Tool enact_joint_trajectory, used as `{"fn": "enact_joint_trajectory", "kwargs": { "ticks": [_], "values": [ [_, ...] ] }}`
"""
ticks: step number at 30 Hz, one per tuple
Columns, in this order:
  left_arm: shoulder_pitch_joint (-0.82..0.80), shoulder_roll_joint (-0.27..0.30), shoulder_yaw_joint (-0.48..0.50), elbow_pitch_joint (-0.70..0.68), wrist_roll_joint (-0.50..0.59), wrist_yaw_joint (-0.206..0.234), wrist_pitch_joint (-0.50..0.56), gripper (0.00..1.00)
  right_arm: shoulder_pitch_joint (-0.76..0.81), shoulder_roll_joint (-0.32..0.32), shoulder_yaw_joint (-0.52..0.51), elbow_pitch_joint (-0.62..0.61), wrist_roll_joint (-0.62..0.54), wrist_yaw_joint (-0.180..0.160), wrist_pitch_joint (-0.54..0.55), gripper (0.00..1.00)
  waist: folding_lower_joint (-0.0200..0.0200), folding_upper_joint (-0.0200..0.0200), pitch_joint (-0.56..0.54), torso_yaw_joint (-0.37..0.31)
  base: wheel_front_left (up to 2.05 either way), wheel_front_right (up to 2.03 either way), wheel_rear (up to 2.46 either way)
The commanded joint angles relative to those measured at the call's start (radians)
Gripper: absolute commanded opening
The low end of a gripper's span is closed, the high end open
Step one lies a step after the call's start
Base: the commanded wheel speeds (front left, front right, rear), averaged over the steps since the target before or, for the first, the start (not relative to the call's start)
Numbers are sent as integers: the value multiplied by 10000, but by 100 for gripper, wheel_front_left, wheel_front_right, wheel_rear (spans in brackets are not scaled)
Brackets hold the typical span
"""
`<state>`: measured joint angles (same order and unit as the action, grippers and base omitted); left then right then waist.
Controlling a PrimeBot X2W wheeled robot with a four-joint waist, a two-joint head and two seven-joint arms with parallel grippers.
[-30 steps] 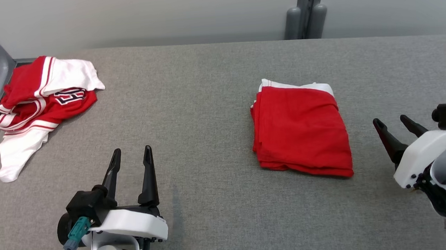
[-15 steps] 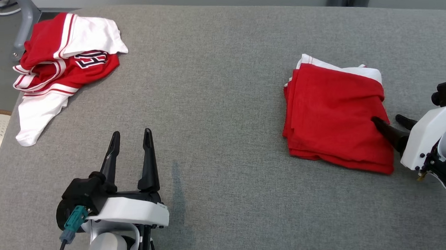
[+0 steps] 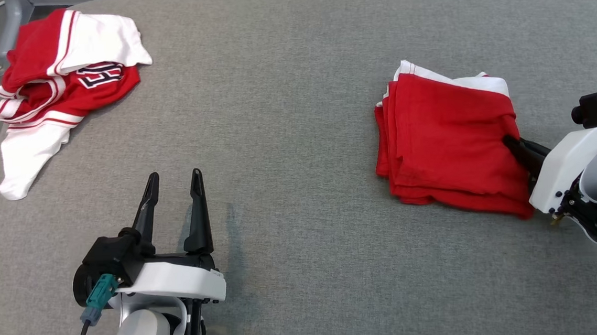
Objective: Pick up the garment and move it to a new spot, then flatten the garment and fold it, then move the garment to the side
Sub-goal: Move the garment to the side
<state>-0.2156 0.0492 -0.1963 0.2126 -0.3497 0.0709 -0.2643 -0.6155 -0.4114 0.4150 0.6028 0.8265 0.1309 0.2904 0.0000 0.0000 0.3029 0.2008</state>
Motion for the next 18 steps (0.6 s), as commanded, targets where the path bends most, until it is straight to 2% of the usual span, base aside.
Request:
{"fn": "enact_joint_trajectory", "kwargs": {
  "ticks": [1,7,13,18],
  "values": [
    [-220,29,26,-26,93,-48,1,100,-148,-164,57,54,71,-3,-189,0,0,0,43,-215,0,0,0],
    [-275,33,-11,-149,362,-175,-1,100,-555,-569,545,5,120,-1,-570,0,0,0,149,-1031,0,0,0],
    [-323,54,-254,-167,659,-340,1,100,-943,-915,855,149,23,-1,-811,0,0,0,227,-2178,0,0,0],
    [-449,152,-535,-92,861,-431,50,100,-1090,-950,1048,447,-9,-1,-1129,0,0,0,272,-3196,0,0,0]
  ]
}}
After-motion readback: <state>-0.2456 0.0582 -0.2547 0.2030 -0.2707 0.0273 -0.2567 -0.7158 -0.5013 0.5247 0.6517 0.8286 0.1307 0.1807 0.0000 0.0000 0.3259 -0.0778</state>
